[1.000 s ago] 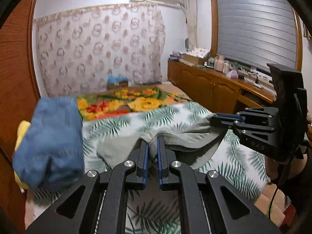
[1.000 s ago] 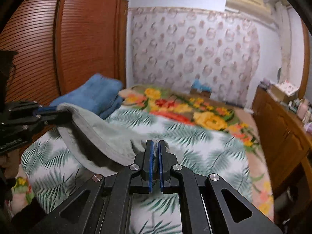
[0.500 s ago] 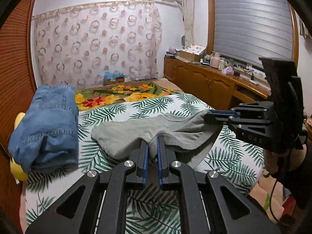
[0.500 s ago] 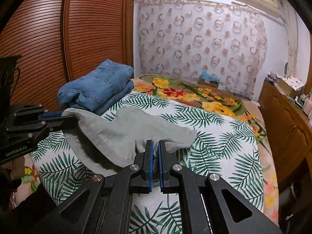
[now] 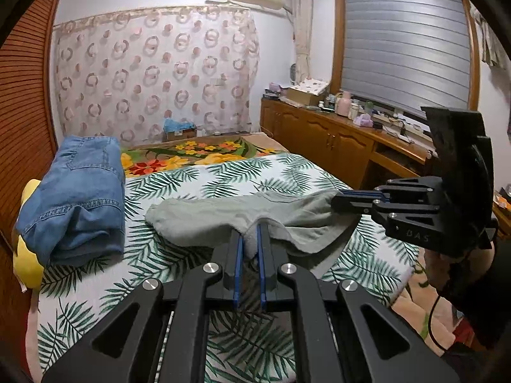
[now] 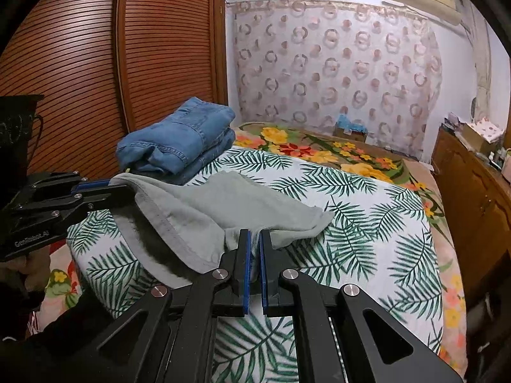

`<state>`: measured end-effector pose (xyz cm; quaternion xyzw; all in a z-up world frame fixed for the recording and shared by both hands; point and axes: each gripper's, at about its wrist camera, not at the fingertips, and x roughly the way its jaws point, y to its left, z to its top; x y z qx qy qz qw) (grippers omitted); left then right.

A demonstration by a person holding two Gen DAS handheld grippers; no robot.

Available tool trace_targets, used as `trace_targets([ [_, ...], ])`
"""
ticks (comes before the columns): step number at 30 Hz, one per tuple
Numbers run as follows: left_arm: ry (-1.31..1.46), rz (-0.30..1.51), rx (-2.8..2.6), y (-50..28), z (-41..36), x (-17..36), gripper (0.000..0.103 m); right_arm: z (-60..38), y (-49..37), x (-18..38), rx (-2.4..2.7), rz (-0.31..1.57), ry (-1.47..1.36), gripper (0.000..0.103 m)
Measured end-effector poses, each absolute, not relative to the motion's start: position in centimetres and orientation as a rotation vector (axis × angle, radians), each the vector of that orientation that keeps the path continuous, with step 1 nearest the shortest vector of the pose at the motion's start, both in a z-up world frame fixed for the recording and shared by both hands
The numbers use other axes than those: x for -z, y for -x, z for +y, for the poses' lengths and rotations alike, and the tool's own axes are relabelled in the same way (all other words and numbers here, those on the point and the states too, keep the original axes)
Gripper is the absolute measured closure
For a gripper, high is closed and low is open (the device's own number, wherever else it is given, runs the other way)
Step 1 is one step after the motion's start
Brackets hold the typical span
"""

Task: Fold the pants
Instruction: 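Carry the lifted end over the sweatshirt body with both grippers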

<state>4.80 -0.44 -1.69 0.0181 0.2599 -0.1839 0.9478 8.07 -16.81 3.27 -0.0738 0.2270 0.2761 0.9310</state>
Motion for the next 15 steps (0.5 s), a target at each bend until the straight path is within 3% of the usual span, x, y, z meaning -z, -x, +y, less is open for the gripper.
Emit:
trace_targets([
  [15,-0.079,0.527,0.447,-1.5,-2.7,1.6,0.094,-19.6,-3.7,-2.5,-0.569,0.481,0.103,0.098],
])
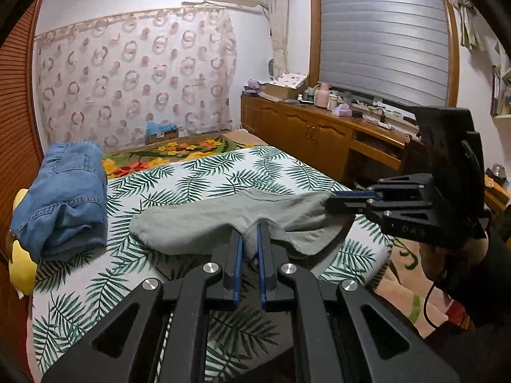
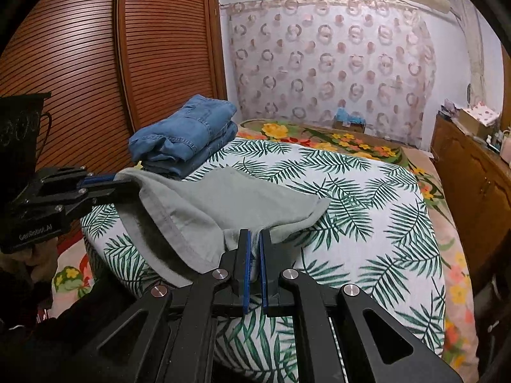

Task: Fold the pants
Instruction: 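Carry the lifted end over the sweatshirt body with both grippers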

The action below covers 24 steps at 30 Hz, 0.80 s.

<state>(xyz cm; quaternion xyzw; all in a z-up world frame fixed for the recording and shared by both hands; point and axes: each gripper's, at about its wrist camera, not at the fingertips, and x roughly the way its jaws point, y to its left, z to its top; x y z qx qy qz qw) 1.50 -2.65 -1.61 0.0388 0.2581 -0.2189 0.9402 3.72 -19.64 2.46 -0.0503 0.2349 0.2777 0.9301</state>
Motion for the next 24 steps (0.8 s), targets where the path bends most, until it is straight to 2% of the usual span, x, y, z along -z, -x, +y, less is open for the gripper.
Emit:
trace_targets([
  [24,-0.062,0.517,0.444,0.2,-1.9,1.7,0.094,-20.8,-0.5,-2.8,-0.572,0.460,0.110,0.098],
])
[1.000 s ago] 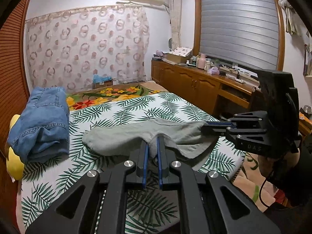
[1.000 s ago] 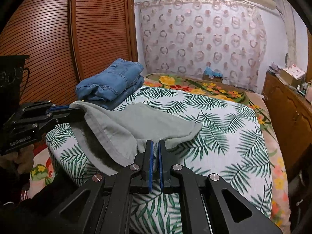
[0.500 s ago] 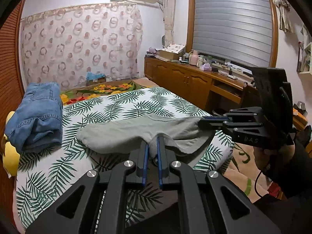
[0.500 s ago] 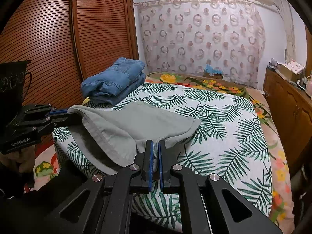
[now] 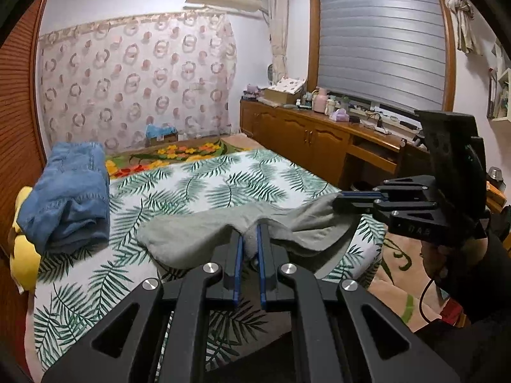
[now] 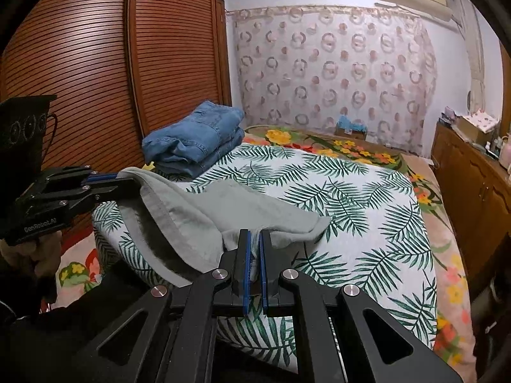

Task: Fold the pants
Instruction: 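Carry the lifted end over the sweatshirt body with both grippers, then open both grippers to release the folded sweatshirt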

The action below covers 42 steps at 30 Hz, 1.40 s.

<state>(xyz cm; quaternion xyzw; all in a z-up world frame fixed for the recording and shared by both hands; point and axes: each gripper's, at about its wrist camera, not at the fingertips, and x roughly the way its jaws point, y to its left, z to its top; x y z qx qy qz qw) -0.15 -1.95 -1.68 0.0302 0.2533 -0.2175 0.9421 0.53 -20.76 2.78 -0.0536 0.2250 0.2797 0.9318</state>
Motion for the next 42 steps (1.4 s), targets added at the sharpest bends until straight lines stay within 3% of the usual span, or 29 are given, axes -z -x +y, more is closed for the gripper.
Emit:
trace_targets([
  [7,-0.043,0.584,0.415,-2.2,-1.3,4.2,0.094,-20.0,-3.2,-1.9,-0.549,0.501,0.079,0.098],
  [36,-0.031,0.620,0.311,-8.9,0.4,5.6,0.094,-15.3,-12.8,-1.2,-0.482,0.562,0.083,0.098],
  [42,-0.028,0.640,0.297,-8.9,0.5,5.8,0.084,-14.9,-13.0,-1.3,-0.479,0.558,0.094,0.098],
])
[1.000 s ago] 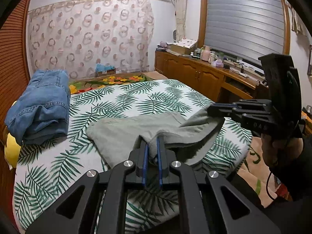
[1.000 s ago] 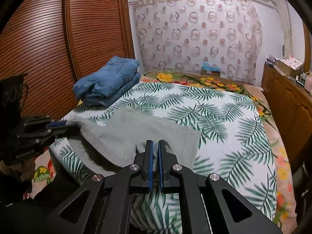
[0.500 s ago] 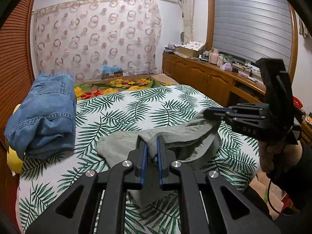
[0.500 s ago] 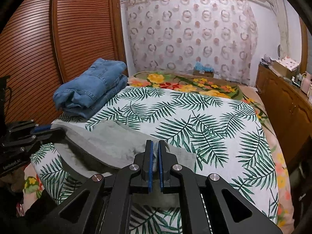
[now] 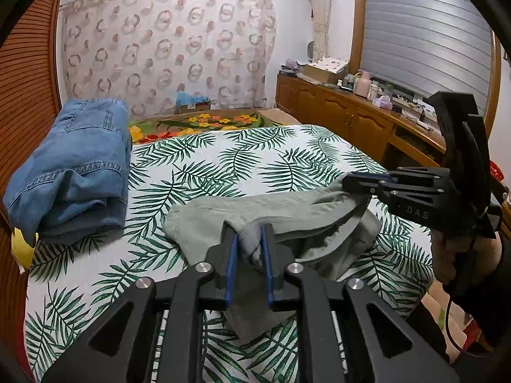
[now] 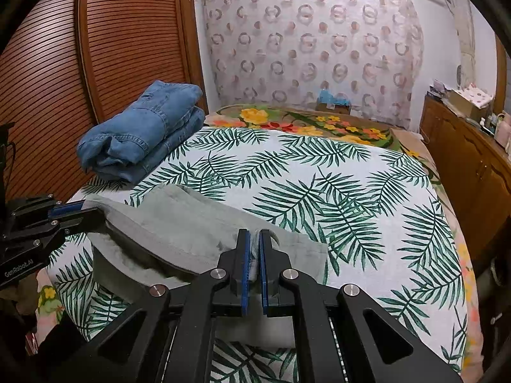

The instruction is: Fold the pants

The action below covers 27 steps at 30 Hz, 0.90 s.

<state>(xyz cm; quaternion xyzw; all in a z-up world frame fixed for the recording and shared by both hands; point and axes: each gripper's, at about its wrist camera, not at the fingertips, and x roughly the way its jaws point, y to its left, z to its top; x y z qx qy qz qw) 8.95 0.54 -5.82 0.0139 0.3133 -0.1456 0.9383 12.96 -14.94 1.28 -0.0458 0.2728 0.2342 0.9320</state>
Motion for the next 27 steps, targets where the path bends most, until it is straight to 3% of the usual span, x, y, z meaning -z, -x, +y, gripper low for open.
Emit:
trace_targets([
  [3,-0.025,0.636,0.301,-8.6,0.6,5.7,0.077,-15.0,-12.8,-1.3,-0.469,0.555,0.096,0.098],
  [5,-0.016,0.630,0.309,-8.3,0.7,5.7,0.057,-15.0,-12.7,-1.2,-0.472,0.556,0.092,0.098],
  [10,-0.012,0.621,0.310,-8.0,1.0,5.7,0.029,-15.2,-12.4,-1.6,-0.464,0.544,0.090,0.096],
  [16,-0.004,0.630,0.307,-7.9,1.6,6.3,0.029,-16.3,-11.4,-2.2,-0.414,0.492,0.103,0.084],
  [27,-0.003,0.689,0.296,-8.3,2.1,8.5,0.029,-17.1,-10.4,0.4,-0.453,0.568,0.181,0.073],
])
